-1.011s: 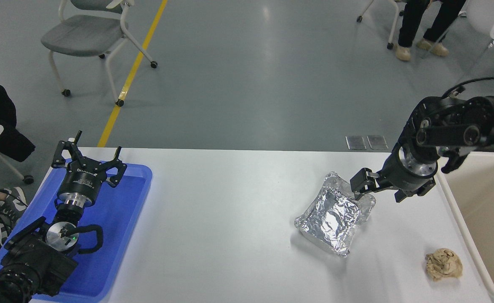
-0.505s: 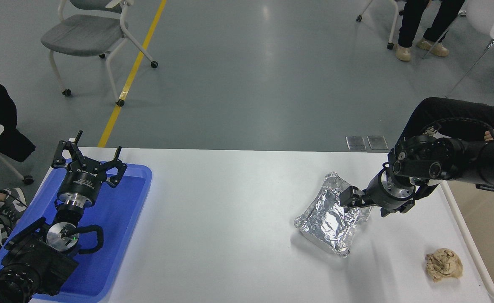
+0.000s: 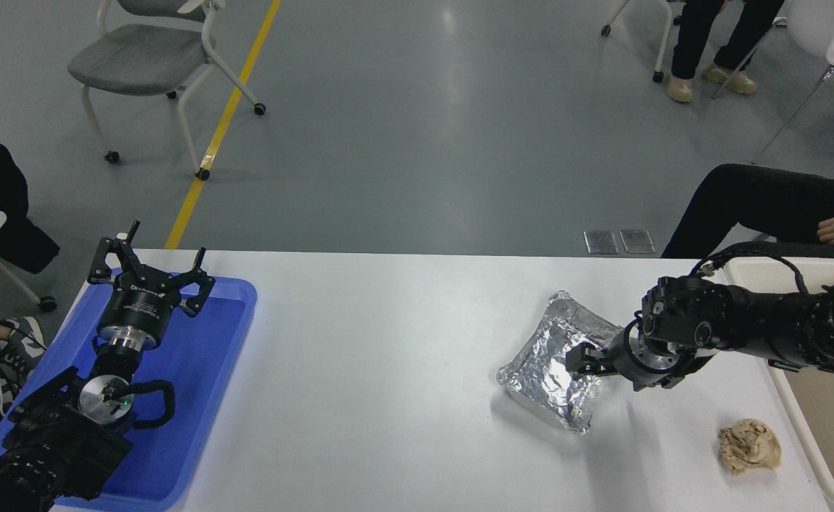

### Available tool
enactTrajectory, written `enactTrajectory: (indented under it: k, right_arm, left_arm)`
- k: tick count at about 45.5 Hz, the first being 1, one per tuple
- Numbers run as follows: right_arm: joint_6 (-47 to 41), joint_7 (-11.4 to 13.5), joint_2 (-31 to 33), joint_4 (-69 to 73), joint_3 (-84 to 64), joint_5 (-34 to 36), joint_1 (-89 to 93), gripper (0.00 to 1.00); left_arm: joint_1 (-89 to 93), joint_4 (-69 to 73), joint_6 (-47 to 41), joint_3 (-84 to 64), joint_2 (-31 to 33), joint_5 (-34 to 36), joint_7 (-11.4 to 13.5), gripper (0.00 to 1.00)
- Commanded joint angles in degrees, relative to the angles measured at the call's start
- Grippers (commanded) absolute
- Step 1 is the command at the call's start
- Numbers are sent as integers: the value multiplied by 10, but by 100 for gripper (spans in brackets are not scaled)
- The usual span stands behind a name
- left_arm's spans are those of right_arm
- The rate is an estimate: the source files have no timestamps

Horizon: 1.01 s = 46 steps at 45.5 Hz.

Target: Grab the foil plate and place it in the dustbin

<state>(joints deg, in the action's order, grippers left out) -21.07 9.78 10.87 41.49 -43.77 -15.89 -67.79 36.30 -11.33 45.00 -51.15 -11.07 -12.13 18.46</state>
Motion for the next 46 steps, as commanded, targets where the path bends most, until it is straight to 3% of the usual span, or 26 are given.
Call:
enactTrajectory:
  k: [1,3,9,11,13,36,46]
  right_arm:
    - [19,8,-7,-27,28,0,27,67]
    - [18,8,-9,-27,27,-4,28,49]
    - [19,18,-11,-29,19,-5,28,33]
    - [19,20,-11,-29,18,-5,28,12]
    - [19,21,-11,-29,17,-8,28,0]
    - [9,21,-6,-20,10,-33,-2,0]
    - [-10,21,29,54,-55,-19,-113,0]
  left_arm:
    - [0,0,0,0,0,0,0,100]
    - [0,0,0,0,0,0,0,100]
    - [0,0,0,0,0,1,0,100]
    - [0,0,0,0,0,0,0,100]
    - [0,0,0,0,0,0,0,100]
    - [0,0,0,0,0,0,0,100]
    - [0,0,0,0,0,0,0,100]
